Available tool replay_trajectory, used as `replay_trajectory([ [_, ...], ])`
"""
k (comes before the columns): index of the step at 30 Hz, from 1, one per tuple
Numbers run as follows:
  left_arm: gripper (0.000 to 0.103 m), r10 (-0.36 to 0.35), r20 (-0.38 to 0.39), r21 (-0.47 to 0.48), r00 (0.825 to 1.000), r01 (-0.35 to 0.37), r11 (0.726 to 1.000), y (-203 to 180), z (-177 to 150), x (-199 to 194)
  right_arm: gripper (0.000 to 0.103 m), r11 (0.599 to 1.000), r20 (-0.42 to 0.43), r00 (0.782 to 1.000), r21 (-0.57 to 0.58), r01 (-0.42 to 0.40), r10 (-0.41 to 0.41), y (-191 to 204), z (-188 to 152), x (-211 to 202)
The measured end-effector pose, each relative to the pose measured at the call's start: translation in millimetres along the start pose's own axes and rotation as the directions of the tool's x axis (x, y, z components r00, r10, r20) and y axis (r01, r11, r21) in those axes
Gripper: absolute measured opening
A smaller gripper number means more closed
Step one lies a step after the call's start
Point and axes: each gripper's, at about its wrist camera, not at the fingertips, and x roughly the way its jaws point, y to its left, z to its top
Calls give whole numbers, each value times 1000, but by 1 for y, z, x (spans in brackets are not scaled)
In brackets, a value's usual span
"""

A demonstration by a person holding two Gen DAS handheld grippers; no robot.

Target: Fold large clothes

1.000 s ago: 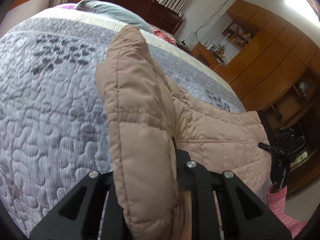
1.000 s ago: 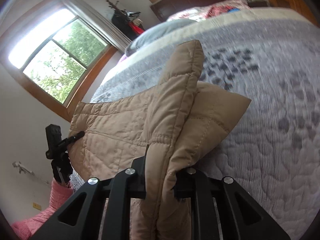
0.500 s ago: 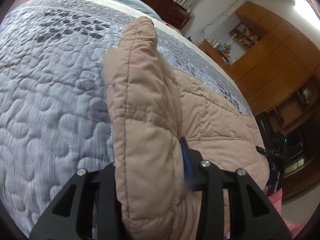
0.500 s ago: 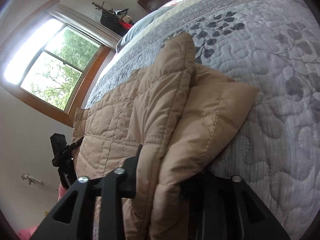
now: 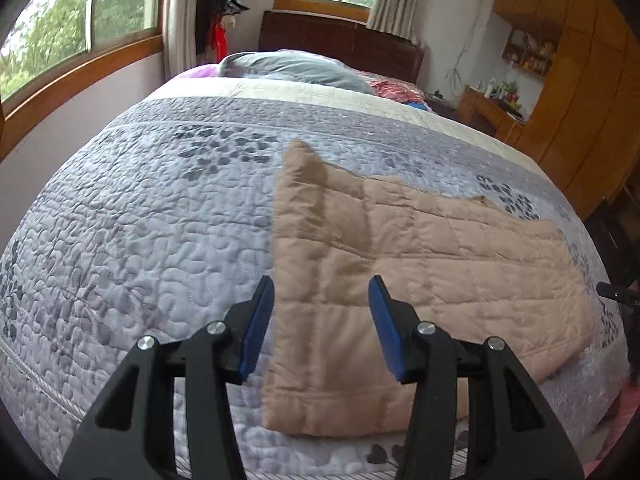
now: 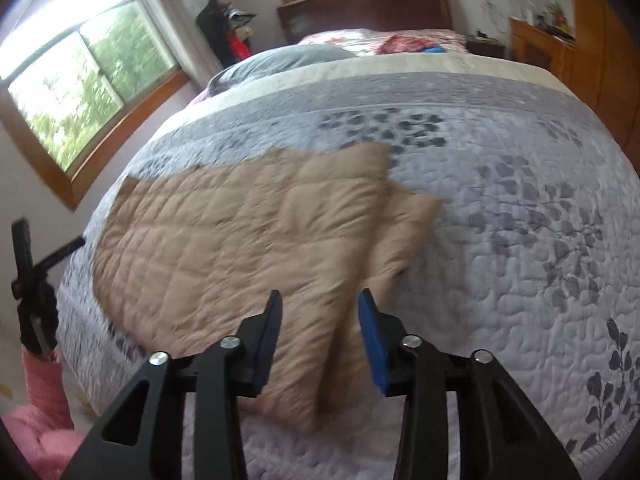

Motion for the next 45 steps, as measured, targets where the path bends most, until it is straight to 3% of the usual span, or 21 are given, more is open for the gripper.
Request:
replay_trajectory([
  [4, 49, -63, -27, -10, 998, 63, 998, -18, -13, 10, 32, 998, -46, 999, -57, -9, 7, 27, -12, 12],
  [6, 49, -53, -38, 2, 998, 54, 999, -24, -20, 21, 31, 997, -55, 998, -77, 9, -13, 33, -19, 16],
  [13, 49, -1, -53, 42, 999, 4, 999, -33, -39, 39, 27, 997, -104, 993, -57, 42, -48, 26, -28, 40],
  [21, 49, -63, -64, 1, 996, 63, 998, -20, -51, 58, 24, 999, -114, 993, -39, 28, -32, 15, -41, 64],
  [26, 48, -59, -77, -16, 995, 58, 998, -22, -48, 56, 25, 1000, -121, 993, -17, 9, -11, 13, -38, 60],
  [29, 49, -54, -78, -59, 996, 50, 997, -20, -46, 38, 33, 1000, -124, 992, -1, -11, 11, 12, -33, 44],
  [31, 55, -55, -63, -86, 997, 49, 995, -18, -49, 21, 50, 1000, -101, 995, 15, -4, 5, 10, -30, 26],
  [35, 61, 2, -67, -157, 998, -12, 987, -10, -61, -7, 50, 997, -71, 995, 2, 77, -77, 6, -26, 3],
  [38, 64, 7, -79, -274, 997, -28, 961, 2, -80, -18, 50, 997, -132, 989, 27, 77, -73, 1, -26, 8],
  [42, 66, -100, -79, -425, 992, 57, 903, 17, -100, -13, 56, 992, -198, 980, 122, 28, -4, -14, -26, 23],
  [45, 66, -125, -63, -492, 990, 78, 867, 25, -109, -3, 56, 991, -212, 977, 130, 29, -1, -16, -27, 33],
])
